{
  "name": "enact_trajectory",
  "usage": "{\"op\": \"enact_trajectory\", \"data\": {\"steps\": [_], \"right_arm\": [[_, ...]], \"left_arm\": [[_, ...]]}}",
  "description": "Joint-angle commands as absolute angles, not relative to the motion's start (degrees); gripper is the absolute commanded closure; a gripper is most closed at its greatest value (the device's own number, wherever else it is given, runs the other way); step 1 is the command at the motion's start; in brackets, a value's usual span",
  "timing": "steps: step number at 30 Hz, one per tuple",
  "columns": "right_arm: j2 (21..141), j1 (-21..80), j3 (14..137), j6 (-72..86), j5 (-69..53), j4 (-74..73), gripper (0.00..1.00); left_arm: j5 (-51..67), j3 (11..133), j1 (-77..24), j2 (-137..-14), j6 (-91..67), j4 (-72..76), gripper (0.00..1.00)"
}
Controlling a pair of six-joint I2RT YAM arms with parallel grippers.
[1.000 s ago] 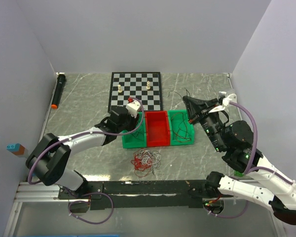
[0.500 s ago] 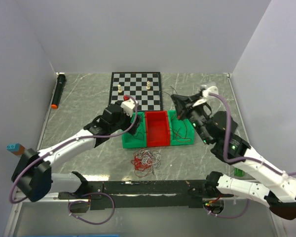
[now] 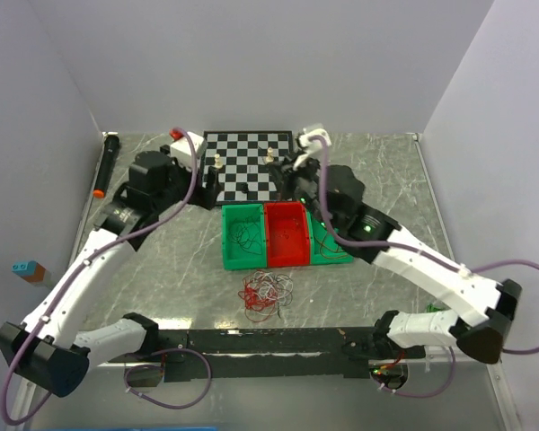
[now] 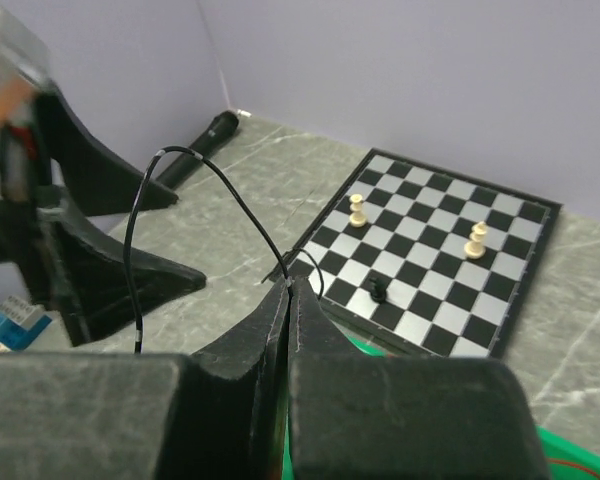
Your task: Untangle the cables
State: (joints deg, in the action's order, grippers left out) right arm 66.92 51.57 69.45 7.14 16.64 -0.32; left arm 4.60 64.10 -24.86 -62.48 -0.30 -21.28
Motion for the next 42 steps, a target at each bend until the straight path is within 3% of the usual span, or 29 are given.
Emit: {"op": "enact_trajectory", "data": {"steps": [1,16,28,42], "right_arm": [[72.58,51.07,75.49,8.88,14.24,1.85,1.00],[84.90,50.10,77.87,8.17,16.61,1.32,1.00],[86.31,50.01,74.62,8.88,17.49,2.02,1.00],[98.00,54.32,78.31,13.62,22.15,-5.70,1.00]], "left_arm": [[4.65,72.05,-20.93,-63.63,3.60,-34.69,0.03],[9.14,72.25,-6.25,-59.15,2.90,-37.62,0.03],[9.14,72.69,-5.80,-61.61,0.97,-35.78,0.03],[10.28,65.31,-5.80,-64.08,-3.69,-29.09,0.03]]}}
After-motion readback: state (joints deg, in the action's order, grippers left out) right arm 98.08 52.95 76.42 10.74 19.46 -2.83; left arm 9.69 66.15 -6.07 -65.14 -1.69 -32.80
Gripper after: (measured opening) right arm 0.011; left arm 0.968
